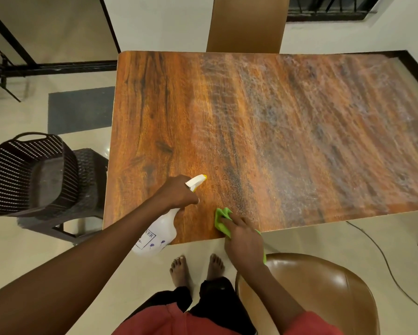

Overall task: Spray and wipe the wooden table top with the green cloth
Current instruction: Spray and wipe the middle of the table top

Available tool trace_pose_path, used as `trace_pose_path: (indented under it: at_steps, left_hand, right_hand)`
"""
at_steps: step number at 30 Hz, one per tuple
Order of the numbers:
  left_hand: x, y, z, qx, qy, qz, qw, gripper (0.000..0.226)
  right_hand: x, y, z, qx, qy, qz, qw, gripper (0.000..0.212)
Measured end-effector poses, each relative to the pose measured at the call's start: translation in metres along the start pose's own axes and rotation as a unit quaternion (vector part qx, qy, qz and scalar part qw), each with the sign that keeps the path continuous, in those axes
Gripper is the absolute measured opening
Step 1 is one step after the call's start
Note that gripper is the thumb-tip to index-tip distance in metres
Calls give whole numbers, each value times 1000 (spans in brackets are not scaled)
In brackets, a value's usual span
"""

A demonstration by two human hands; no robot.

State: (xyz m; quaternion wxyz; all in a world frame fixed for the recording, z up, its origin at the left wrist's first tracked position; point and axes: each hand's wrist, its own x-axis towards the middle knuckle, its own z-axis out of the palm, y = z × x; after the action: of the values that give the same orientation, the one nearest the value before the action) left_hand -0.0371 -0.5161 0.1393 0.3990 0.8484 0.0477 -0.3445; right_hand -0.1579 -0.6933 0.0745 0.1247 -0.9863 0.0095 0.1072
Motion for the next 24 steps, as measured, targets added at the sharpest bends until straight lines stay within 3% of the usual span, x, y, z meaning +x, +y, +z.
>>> trace_pose_path:
  at_steps: [5,12,18,24]
  left_hand:
    - [-2,1,2,2,-12,8,1000,26]
    - [2,3,-2,1,-11,11,1000,31]
    - [1,2,0,-10,-13,5,1000,39]
    - [5,7,-5,0,-12,4,1000,34]
  right_hand:
    - [-24,9,-2,-1,0,2,1000,59]
    - [21,13,-11,-1,16,46,999,50]
    - [-16,24,-1,23,3,44,999,55]
    - [24,26,-15,11,32,71,997,48]
